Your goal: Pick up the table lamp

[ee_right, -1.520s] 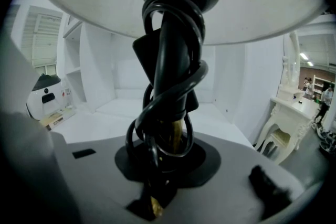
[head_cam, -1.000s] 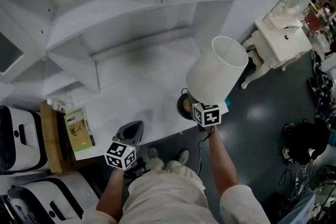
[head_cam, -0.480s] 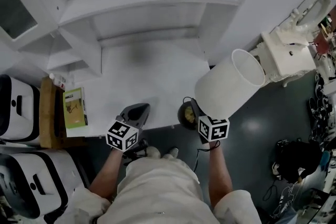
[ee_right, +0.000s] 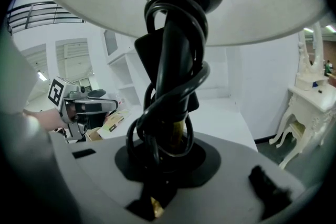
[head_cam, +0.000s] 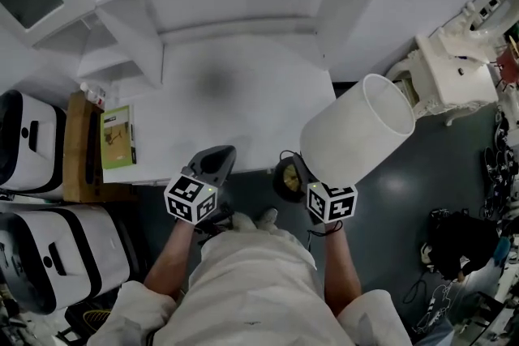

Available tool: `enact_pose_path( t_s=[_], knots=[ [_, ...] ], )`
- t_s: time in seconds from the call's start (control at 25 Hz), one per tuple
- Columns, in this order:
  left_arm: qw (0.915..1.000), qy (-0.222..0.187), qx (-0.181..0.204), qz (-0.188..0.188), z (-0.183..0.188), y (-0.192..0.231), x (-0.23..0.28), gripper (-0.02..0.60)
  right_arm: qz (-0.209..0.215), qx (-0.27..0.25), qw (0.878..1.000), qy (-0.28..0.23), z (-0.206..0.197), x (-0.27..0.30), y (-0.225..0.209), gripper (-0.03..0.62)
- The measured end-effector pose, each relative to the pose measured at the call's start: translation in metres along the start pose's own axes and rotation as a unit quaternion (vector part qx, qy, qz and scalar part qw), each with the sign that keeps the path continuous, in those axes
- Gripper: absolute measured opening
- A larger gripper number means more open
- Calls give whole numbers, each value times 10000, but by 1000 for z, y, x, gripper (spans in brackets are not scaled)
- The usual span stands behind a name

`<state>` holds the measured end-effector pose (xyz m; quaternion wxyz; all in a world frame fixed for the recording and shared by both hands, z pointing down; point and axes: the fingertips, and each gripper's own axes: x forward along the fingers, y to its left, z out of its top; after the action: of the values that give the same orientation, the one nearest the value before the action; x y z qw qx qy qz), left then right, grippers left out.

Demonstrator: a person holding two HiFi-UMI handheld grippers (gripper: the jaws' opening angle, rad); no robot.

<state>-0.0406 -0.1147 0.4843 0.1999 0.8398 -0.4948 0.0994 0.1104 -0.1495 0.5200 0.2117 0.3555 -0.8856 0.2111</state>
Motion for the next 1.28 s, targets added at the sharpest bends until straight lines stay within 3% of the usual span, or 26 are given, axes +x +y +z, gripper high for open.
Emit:
enact_pose_path(
  t_s=[0.4,0.76,0.96,1.28],
  knots=[
    [9997,76,30,-231,-22,19,-81,9,-39,142,9998,-129,-23,-11,95,75],
    [9970,255,-46,-724,-62,30,-153,9,-220,555,9980,-185,-62,-20,186,75],
    [9948,349,-15,-955,-80,19,-177,9,-412,746,9962,-183,-86,-41,214,75],
    [9946,387,-18,-964,-97,-8,-197,9,-391,736,9963,-219,-111,-72,235,74]
  ],
)
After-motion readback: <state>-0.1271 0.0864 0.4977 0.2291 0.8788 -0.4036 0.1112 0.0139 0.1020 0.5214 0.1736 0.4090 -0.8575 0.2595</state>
